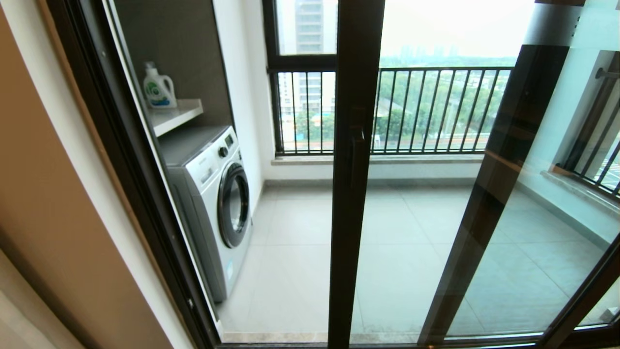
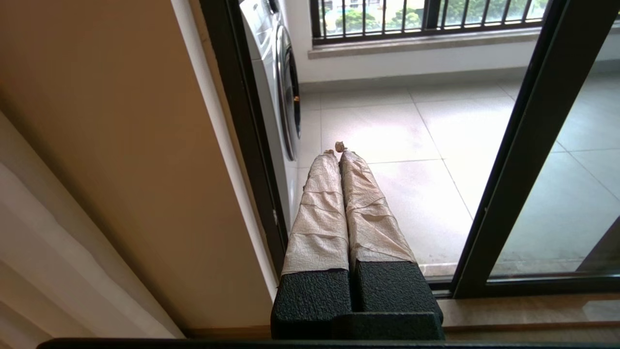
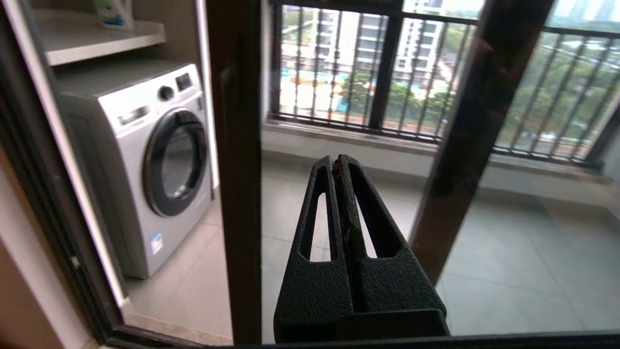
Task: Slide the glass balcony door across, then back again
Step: Open the slid door
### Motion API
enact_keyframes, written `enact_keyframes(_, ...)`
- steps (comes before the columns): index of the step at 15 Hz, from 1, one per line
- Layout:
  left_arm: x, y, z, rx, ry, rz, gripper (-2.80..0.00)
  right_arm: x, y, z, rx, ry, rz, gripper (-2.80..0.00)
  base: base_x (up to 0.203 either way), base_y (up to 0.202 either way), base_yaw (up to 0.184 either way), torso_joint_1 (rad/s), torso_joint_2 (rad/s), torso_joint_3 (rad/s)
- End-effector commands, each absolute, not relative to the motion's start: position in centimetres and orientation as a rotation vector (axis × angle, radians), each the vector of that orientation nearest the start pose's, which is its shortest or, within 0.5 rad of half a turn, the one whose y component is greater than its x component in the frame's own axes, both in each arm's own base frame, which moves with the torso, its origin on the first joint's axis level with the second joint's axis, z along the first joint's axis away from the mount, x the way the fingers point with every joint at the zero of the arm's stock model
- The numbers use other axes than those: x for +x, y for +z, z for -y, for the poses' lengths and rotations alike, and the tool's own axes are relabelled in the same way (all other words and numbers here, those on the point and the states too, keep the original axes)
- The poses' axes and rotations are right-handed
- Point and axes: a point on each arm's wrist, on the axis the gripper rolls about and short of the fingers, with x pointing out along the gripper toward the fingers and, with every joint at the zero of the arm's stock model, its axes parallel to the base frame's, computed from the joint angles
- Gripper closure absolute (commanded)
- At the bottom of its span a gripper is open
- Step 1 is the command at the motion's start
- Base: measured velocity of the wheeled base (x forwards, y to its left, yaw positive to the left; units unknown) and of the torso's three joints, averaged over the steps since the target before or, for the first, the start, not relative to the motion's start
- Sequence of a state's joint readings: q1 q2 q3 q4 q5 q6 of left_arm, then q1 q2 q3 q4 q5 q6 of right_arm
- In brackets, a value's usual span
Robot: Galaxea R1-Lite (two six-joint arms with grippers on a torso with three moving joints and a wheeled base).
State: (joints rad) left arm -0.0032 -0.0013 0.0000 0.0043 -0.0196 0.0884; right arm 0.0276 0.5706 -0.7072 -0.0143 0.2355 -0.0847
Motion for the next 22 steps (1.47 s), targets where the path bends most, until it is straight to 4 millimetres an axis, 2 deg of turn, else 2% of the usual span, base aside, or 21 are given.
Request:
enact_keyframes(1, -2.3, 7.5, 0.0, 0.089, -0.023, -0.005, 0.00, 7.7, 31.4, -1.5, -0.086, 0.368, 0.063, 0.00, 0.000, 0.000, 0.000, 0.000, 0.00, 0.000)
enact_keyframes(2, -2.3, 7.5, 0.0, 0.089, -0.023, -0.005, 0.00, 9.2, 32.7, -2.6, -0.083, 0.458, 0.067, 0.00, 0.000, 0.000, 0.000, 0.000, 0.00, 0.000)
enact_keyframes(4, -2.3, 7.5, 0.0, 0.089, -0.023, -0.005, 0.00, 10.5, 33.9, -5.0, -0.080, 0.576, 0.069, 0.00, 0.000, 0.000, 0.000, 0.000, 0.00, 0.000)
enact_keyframes(6, -2.3, 7.5, 0.0, 0.089, -0.023, -0.005, 0.00, 11.8, 34.3, -6.9, -0.080, 0.618, 0.061, 0.00, 0.000, 0.000, 0.000, 0.000, 0.00, 0.000)
enact_keyframes(11, -2.3, 7.5, 0.0, 0.089, -0.023, -0.005, 0.00, 15.0, 34.4, -9.8, -0.074, 0.655, 0.071, 0.00, 0.000, 0.000, 0.000, 0.000, 0.00, 0.000)
enact_keyframes(13, -2.3, 7.5, 0.0, 0.089, -0.023, -0.005, 0.00, 16.9, 33.5, -11.4, -0.081, 0.672, 0.015, 0.00, 0.000, 0.000, 0.000, 0.000, 0.00, 0.000)
enact_keyframes(19, -2.3, 7.5, 0.0, 0.089, -0.023, -0.004, 0.00, 24.6, 28.4, -18.9, -0.103, 0.726, -0.154, 0.00, 0.000, 0.000, 0.000, 0.000, 0.00, 0.000)
enact_keyframes(22, -2.3, 7.5, 0.0, 0.089, -0.023, -0.005, 0.00, 28.0, 28.1, -21.9, -0.068, 0.659, -0.130, 0.00, 0.000, 0.000, 0.000, 0.000, 0.00, 0.000)
